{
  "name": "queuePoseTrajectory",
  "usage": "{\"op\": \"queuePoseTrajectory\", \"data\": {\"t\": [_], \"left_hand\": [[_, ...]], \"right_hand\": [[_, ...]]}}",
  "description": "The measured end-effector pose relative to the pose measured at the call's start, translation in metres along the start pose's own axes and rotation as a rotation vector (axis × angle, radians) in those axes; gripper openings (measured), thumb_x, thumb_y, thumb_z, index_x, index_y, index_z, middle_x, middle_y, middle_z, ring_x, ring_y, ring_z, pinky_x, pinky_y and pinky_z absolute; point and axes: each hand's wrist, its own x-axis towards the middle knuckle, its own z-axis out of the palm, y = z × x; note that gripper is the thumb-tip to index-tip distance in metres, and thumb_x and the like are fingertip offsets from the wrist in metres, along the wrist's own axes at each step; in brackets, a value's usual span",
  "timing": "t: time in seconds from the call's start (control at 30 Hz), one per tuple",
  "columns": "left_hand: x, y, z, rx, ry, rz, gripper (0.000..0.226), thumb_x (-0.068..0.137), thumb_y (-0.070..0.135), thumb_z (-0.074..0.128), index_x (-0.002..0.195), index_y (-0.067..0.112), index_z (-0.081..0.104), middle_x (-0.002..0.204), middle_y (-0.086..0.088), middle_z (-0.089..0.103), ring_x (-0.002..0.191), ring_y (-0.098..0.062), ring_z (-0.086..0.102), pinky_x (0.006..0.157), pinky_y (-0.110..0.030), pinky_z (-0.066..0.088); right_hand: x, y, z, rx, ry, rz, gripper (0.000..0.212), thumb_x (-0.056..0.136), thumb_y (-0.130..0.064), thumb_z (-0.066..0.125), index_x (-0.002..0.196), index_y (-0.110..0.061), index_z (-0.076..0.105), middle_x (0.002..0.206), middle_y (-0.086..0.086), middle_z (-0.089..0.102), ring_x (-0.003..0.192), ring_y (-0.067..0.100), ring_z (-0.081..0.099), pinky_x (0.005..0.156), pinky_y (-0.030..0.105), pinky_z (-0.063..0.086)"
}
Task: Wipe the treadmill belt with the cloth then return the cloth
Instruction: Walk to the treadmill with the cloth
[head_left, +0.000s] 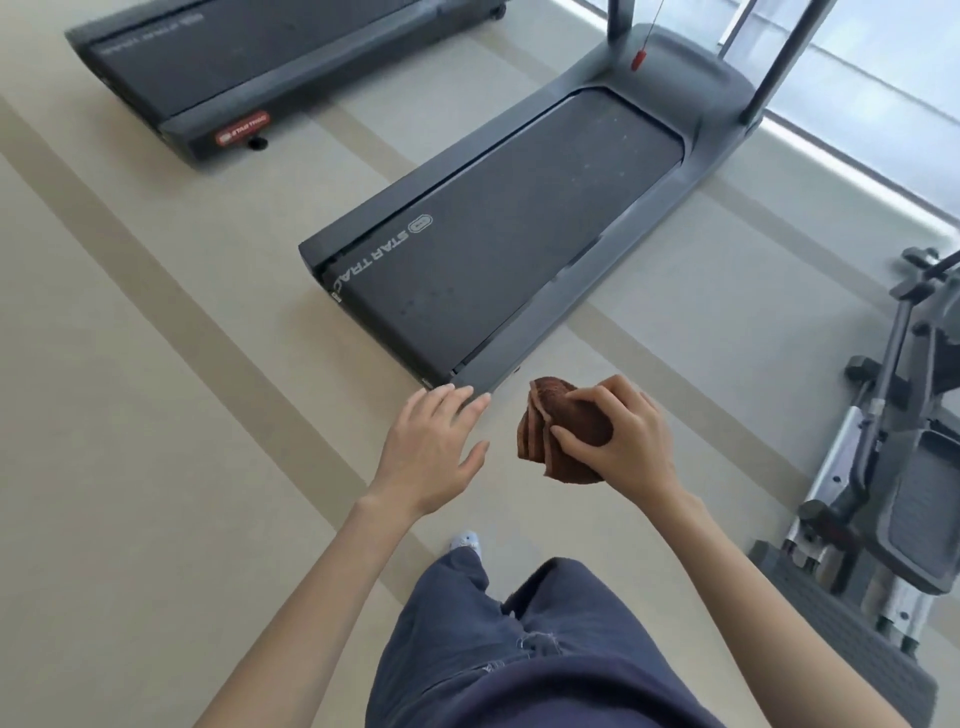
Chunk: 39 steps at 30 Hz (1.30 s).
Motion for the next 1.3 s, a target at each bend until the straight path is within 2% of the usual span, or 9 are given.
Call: {"op": "queuePoseTrajectory", "data": {"t": [0.17,0.47,0.7,0.8,1.03,1.17,1.3], "left_hand": [[0.013,-0.015,0.009,0.004,-0.023,-0.067,0.053,0.087,0.042,0.036,0.128,0.015,0.058,0.123,-0.006,0.062,0.115,-0.025,0.056,0.098,-0.042,0.044],[0.079,-0.017,0.017,0.012,0.059,-0.209,0.050,0.086,0.038,0.038,0.121,0.015,0.063,0.116,-0.004,0.065,0.108,-0.024,0.059,0.091,-0.037,0.046],[0.169,0.003,0.023,-0.010,0.104,-0.476,0.051,0.085,0.040,0.036,0.119,0.013,0.065,0.114,-0.006,0.066,0.107,-0.026,0.061,0.087,-0.039,0.048],[0.203,0.012,0.023,-0.075,0.142,-0.612,0.051,0.086,0.039,0.036,0.120,0.012,0.064,0.115,-0.007,0.066,0.107,-0.028,0.061,0.088,-0.040,0.048],[0.216,0.029,0.029,-0.098,0.166,-0.884,0.050,0.089,0.038,0.037,0.126,0.012,0.060,0.120,-0.007,0.063,0.112,-0.028,0.058,0.093,-0.042,0.045],[0.227,0.011,0.029,-0.096,0.154,-0.930,0.048,0.087,0.036,0.042,0.123,0.012,0.061,0.118,-0.007,0.064,0.108,-0.028,0.060,0.091,-0.043,0.047],[0.253,-0.024,0.019,-0.096,0.159,-0.847,0.052,0.086,0.038,0.035,0.123,0.011,0.062,0.117,-0.009,0.064,0.107,-0.028,0.060,0.089,-0.042,0.048]], "right_hand": [[0.034,0.017,0.015,0.007,-0.071,-0.041,0.039,0.074,-0.053,0.061,0.095,-0.021,0.067,0.088,-0.005,0.057,0.070,0.022,0.053,0.066,0.027,0.042],[0.126,0.059,0.025,0.024,-0.202,-0.170,0.040,0.076,-0.056,0.058,0.099,-0.025,0.066,0.090,-0.005,0.057,0.073,0.018,0.051,0.068,0.025,0.038],[0.233,0.112,0.023,0.061,-0.309,-0.304,0.041,0.073,-0.058,0.059,0.099,-0.027,0.067,0.088,-0.011,0.052,0.074,0.020,0.054,0.068,0.028,0.045],[0.277,0.129,0.022,0.067,-0.354,-0.345,0.041,0.072,-0.060,0.057,0.098,-0.029,0.066,0.088,-0.014,0.051,0.077,0.018,0.054,0.069,0.026,0.041],[0.344,0.138,0.042,0.120,-0.478,-0.491,0.040,0.072,-0.059,0.058,0.097,-0.030,0.067,0.089,-0.015,0.051,0.078,0.019,0.056,0.070,0.026,0.042],[0.368,0.133,0.061,0.131,-0.489,-0.579,0.041,0.073,-0.058,0.058,0.097,-0.027,0.067,0.089,-0.011,0.054,0.074,0.019,0.054,0.067,0.025,0.041],[0.390,0.126,0.080,0.128,-0.480,-0.540,0.040,0.072,-0.058,0.058,0.097,-0.027,0.067,0.089,-0.011,0.054,0.072,0.020,0.054,0.067,0.025,0.041]]}}
